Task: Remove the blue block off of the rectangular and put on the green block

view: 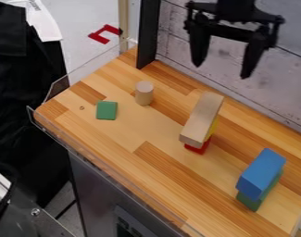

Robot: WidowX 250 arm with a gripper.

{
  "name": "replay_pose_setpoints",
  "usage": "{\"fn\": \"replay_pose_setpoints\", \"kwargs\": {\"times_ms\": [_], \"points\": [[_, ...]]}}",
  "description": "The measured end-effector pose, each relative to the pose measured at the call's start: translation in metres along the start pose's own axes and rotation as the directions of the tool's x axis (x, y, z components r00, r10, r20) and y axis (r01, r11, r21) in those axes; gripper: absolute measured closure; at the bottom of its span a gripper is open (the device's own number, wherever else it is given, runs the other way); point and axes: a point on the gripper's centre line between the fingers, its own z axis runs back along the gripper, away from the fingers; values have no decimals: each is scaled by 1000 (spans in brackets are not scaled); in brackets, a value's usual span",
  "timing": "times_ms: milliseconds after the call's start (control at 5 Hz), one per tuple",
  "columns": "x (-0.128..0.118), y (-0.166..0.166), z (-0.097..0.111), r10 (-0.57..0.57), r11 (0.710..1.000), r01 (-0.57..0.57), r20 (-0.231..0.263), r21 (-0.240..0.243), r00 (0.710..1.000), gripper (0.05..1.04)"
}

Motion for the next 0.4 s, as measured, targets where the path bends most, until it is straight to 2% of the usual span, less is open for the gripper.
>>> {"fn": "replay_pose_setpoints", "kwargs": {"times_ms": [400], "points": [[2, 11, -15, 15, 1000, -14, -42, 12, 999, 85]]}}
